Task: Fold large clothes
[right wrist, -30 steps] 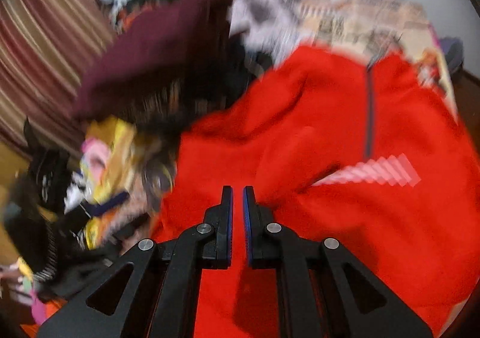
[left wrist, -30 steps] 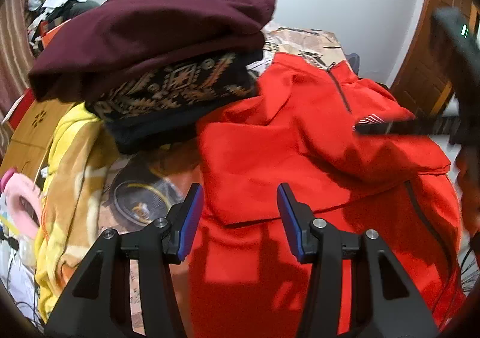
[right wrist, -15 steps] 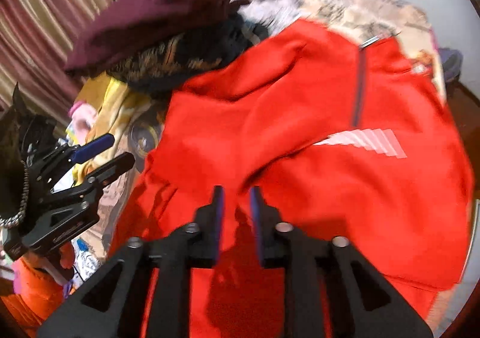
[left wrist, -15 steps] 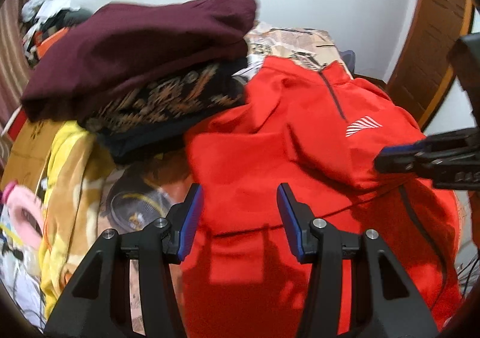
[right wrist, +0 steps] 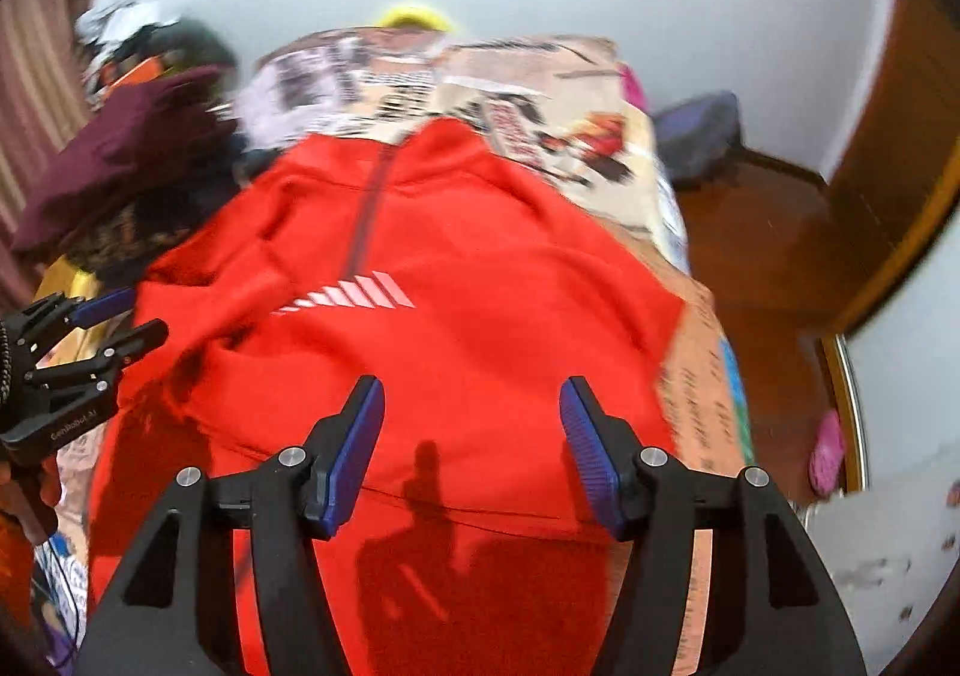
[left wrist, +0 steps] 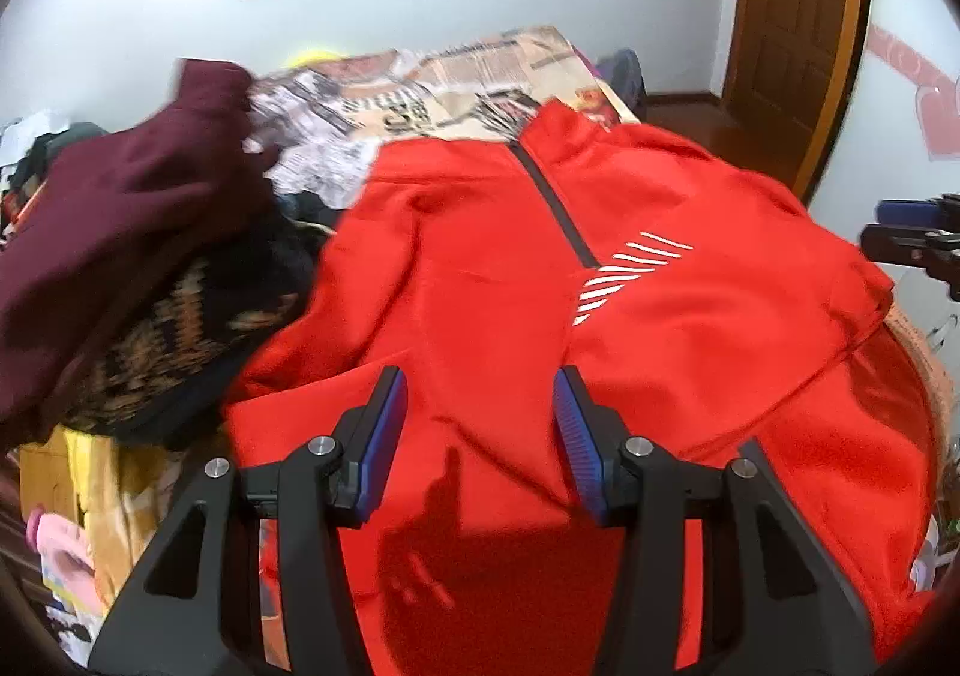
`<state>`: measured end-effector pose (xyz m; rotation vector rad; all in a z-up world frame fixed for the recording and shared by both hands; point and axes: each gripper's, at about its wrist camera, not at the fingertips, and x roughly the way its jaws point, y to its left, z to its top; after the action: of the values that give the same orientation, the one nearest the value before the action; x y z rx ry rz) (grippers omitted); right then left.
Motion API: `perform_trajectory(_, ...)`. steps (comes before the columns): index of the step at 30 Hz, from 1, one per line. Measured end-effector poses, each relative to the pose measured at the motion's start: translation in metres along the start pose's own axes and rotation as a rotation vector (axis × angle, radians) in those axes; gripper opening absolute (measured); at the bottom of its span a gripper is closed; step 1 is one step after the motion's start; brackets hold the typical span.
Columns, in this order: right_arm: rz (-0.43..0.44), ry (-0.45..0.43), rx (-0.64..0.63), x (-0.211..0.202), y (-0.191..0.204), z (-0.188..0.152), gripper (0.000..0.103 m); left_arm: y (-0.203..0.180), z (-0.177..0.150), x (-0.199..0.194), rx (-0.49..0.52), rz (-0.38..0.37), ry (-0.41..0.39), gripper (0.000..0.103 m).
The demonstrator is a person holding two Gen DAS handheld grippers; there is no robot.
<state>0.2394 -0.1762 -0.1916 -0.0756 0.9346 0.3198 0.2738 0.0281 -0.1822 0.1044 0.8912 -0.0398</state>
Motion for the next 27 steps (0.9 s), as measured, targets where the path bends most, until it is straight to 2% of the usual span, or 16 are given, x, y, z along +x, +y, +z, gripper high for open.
perform_trajectory(8,-0.057,0.033,0.117,0.014,-0.049,-0.019,0.057,-0.008,0.012,0.063,-0.061,-0.052,0.151,0.050)
perform_trajectory(12,-0.062,0.041,0.157,0.016,-0.067,-0.026,0.057,-0.009,0.011,0.078,-0.085,-0.088,0.184,0.050)
perform_trajectory(14,-0.065,0.036,0.188,0.014,-0.079,-0.027,0.057,-0.010,0.011,0.082,-0.078,-0.085,0.172,0.049)
perform_trajectory(15,-0.067,0.032,0.202,0.013,-0.083,-0.028,0.057,-0.009,0.011,0.082,-0.079,-0.079,0.159,0.043)
perform_trajectory(16,-0.070,0.024,0.219,0.011,-0.087,-0.028,0.057,-0.008,0.012,0.083,-0.082,-0.069,0.155,0.029)
perform_trajectory(17,-0.069,0.013,0.233,0.010,-0.091,-0.028,0.057,-0.006,0.012,0.085,-0.087,-0.058,0.160,0.020)
perform_trajectory(19,-0.071,-0.006,0.257,0.004,-0.099,-0.025,0.057,0.001,0.013,0.083,-0.110,-0.056,0.153,0.009)
perform_trajectory(22,-0.091,-0.039,0.280,-0.005,-0.109,-0.018,0.057,0.012,0.018,0.068,-0.128,-0.040,0.108,0.004)
perform_trajectory(27,-0.103,-0.058,0.293,-0.006,-0.115,-0.008,0.057,0.034,0.034,0.012,-0.129,0.030,-0.061,0.004)
